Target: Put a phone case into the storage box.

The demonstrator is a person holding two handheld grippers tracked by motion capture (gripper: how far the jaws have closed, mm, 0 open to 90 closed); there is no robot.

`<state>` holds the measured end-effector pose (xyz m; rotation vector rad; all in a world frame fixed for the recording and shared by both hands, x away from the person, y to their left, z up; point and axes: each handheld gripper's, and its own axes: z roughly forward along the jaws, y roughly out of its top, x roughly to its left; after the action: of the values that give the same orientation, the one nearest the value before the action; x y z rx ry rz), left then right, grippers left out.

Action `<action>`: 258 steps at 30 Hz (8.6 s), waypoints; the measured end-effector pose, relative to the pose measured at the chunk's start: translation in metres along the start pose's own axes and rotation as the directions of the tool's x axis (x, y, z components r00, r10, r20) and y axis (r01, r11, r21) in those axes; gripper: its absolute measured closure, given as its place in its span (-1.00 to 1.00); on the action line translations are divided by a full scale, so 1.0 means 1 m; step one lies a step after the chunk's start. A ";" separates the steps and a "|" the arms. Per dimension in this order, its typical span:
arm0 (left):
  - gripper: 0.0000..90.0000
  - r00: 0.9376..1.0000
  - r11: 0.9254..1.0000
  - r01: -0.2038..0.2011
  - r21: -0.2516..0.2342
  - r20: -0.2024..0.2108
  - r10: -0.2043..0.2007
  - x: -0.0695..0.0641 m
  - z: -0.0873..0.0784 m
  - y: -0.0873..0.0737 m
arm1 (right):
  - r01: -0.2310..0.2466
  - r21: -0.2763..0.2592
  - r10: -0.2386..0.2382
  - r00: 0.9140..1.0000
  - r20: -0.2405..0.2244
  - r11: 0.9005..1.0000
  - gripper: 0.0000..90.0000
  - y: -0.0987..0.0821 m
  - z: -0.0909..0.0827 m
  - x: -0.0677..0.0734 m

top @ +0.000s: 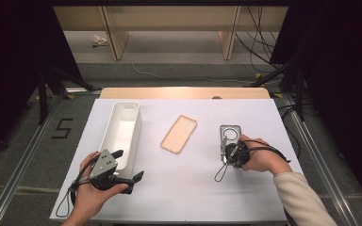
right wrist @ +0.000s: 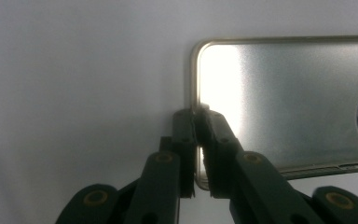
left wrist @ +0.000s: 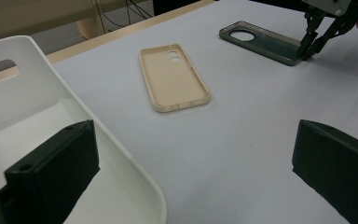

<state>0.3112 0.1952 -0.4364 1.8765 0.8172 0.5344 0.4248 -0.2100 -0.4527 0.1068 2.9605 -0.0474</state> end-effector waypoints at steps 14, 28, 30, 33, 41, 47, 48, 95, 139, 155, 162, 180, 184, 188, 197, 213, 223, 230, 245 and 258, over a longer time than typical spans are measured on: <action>-1.00 1.000 1.000 -0.001 -0.002 -0.001 0.001 0.000 0.000 0.000 | -0.002 -0.010 0.002 1.000 0.002 1.000 0.97 -0.001 -0.003 0.001; -1.00 1.000 1.000 0.001 -0.001 -0.001 -0.001 0.000 0.000 0.000 | -0.011 -0.044 0.013 0.999 0.040 0.999 0.97 -0.001 -0.022 0.003; -1.00 1.000 1.000 0.002 -0.001 -0.002 -0.002 0.000 0.000 0.000 | -0.010 -0.055 0.013 0.998 0.054 0.998 0.97 -0.001 -0.025 0.004; -0.99 1.000 1.000 0.004 -0.003 -0.002 -0.004 0.000 0.000 0.000 | -0.006 -0.066 0.010 0.998 0.061 0.998 0.97 0.001 -0.029 0.005; -0.98 1.000 1.000 0.012 -0.006 0.001 -0.012 0.001 0.000 0.000 | 0.005 -0.172 0.018 0.991 0.132 0.985 0.97 0.001 -0.035 0.011; -0.97 1.000 1.000 0.010 -0.004 0.002 -0.010 0.001 0.000 0.000 | -0.018 -0.281 0.052 0.992 0.117 0.960 0.97 -0.008 -0.035 0.016; -0.97 1.000 1.000 0.014 -0.006 0.002 -0.014 0.000 0.001 0.000 | -0.023 -0.299 0.057 0.993 0.103 0.954 0.98 -0.009 -0.035 0.016; -0.78 0.995 0.998 0.038 0.055 0.090 -0.042 -0.001 0.073 0.100 | -0.078 -0.726 0.148 0.988 0.033 0.683 0.98 0.002 -0.054 0.049; -0.29 0.971 0.957 0.149 0.249 0.145 -0.189 -0.011 0.159 0.146 | 0.004 -0.740 0.057 0.997 0.057 0.673 0.98 0.039 -0.061 0.067; 0.44 0.930 0.912 0.297 0.284 0.132 -0.344 -0.009 0.167 0.146 | 0.019 -0.734 0.041 0.997 0.065 0.679 0.98 0.042 -0.060 0.068; 0.66 0.907 0.900 0.352 0.256 0.146 -0.396 -0.015 0.161 0.151 | 0.029 -0.717 0.031 0.997 0.070 0.696 0.98 0.045 -0.055 0.068; 0.80 0.946 0.959 0.243 0.145 0.184 -0.267 -0.023 0.151 0.157 | -0.100 -0.728 0.206 0.977 0.057 0.678 0.17 0.040 -0.049 0.060; 0.80 0.957 0.970 0.221 0.101 0.168 -0.235 -0.017 0.144 0.156 | -0.171 -0.757 0.300 0.953 0.034 0.631 -0.08 0.031 -0.053 0.057; 0.80 0.962 0.974 0.215 0.064 0.161 -0.223 -0.008 0.136 0.156 | -0.222 -0.778 0.369 0.929 0.014 0.588 -0.29 0.022 -0.055 0.055; 0.80 0.969 0.978 0.210 0.022 0.132 -0.211 0.012 0.116 0.153 | -0.316 -0.807 0.488 0.872 -0.039 0.500 -0.62 0.007 -0.055 0.049; 0.80 0.968 0.972 0.231 -0.037 0.106 -0.226 0.040 0.084 0.154 | -0.382 -0.814 0.567 0.820 -0.080 0.437 -0.64 -0.017 -0.049 0.047; 0.80 0.969 0.968 0.239 -0.073 0.084 -0.233 0.055 0.070 0.158 | -0.407 -0.825 0.603 0.791 -0.103 0.393 -0.64 -0.031 -0.048 0.048; 0.80 0.970 0.968 0.237 -0.086 0.079 -0.231 0.063 0.064 0.159 | -0.415 -0.827 0.620 0.778 -0.106 0.379 -0.64 -0.037 -0.049 0.051; 0.80 0.973 0.967 0.231 -0.107 0.047 -0.227 0.088 0.051 0.155 | -0.442 -0.822 0.654 0.748 -0.118 0.358 -0.64 -0.049 -0.048 0.054; 0.80 0.977 0.970 0.214 -0.111 0.014 -0.214 0.108 0.040 0.155 | -0.445 -0.822 0.660 0.742 -0.117 0.354 -0.64 -0.052 -0.049 0.054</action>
<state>0.4581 0.2051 -0.3117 1.6618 0.9561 0.4341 0.3594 -0.2560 -0.4132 0.9010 2.2083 1.2958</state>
